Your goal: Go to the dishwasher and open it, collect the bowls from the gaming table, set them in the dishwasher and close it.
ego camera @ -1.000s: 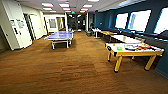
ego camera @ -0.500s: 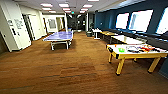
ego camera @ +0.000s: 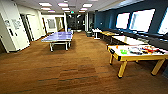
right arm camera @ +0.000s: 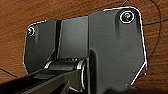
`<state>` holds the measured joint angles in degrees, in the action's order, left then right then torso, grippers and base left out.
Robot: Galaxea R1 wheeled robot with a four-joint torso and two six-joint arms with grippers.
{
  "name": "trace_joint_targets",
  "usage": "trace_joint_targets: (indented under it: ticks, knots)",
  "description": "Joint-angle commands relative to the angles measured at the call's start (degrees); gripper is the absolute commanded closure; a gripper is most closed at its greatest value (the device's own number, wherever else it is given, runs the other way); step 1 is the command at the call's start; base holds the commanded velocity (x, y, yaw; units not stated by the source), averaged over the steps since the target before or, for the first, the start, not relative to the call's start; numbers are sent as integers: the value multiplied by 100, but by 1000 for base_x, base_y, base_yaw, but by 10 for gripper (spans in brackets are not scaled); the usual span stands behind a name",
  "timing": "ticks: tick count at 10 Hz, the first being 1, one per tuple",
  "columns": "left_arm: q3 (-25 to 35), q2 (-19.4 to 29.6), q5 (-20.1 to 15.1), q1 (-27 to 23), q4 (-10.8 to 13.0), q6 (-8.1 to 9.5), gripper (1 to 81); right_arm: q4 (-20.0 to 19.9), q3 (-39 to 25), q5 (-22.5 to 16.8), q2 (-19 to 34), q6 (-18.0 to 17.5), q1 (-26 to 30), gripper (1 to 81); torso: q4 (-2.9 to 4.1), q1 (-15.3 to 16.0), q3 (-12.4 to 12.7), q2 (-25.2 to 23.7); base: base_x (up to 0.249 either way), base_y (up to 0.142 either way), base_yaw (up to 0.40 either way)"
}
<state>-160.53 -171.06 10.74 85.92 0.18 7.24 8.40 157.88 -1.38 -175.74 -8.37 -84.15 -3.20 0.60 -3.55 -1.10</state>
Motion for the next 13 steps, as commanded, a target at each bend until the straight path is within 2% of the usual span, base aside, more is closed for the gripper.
trace_joint_targets:
  ticks: [1,13]
  knots:
    - [-40,54,-248,-255,-1,-30,10,-49,-13,-302,-25,11,289,10,0,0,0,0,253,0,0]
    - [-40,10,-248,-255,-1,-56,10,-49,-22,-293,-16,11,280,10,0,-2,0,2,254,0,0]
